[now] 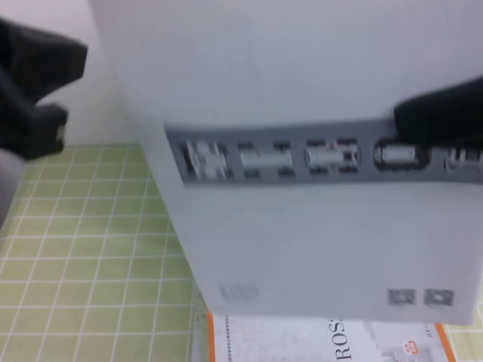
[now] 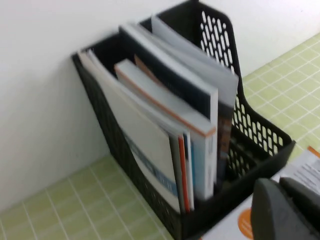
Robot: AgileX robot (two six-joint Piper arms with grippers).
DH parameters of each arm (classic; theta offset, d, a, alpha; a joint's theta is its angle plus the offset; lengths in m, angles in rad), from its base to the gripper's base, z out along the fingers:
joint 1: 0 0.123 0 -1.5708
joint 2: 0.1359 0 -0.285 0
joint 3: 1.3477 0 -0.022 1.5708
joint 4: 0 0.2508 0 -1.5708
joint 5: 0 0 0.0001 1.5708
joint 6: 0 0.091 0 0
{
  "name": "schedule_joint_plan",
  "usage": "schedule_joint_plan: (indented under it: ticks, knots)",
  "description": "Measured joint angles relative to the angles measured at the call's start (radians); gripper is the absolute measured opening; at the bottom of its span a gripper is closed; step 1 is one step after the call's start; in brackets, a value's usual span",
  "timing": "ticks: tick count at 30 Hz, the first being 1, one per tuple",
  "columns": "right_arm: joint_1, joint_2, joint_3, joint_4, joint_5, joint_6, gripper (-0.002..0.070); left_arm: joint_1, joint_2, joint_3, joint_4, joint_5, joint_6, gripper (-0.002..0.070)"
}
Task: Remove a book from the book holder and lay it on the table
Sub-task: Pick up the right side book from the book shelf, then place the picked book on the book
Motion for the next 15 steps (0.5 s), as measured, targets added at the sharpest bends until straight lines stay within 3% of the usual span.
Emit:
schedule_joint_plan:
  ticks: [6, 15]
  knots:
    - [0.118, 0.000, 0.000, -0.426, -0.051, 0.184, 0.0012, 0.000, -0.229, 0.246, 0.034, -0.016, -0.178, -0.0003]
    - [0.528, 0.021, 0.000, -1.096, -0.260, 0.548, 0.0012, 0.000, -0.336, 0.422, 0.041, -0.006, -0.283, -0.0003]
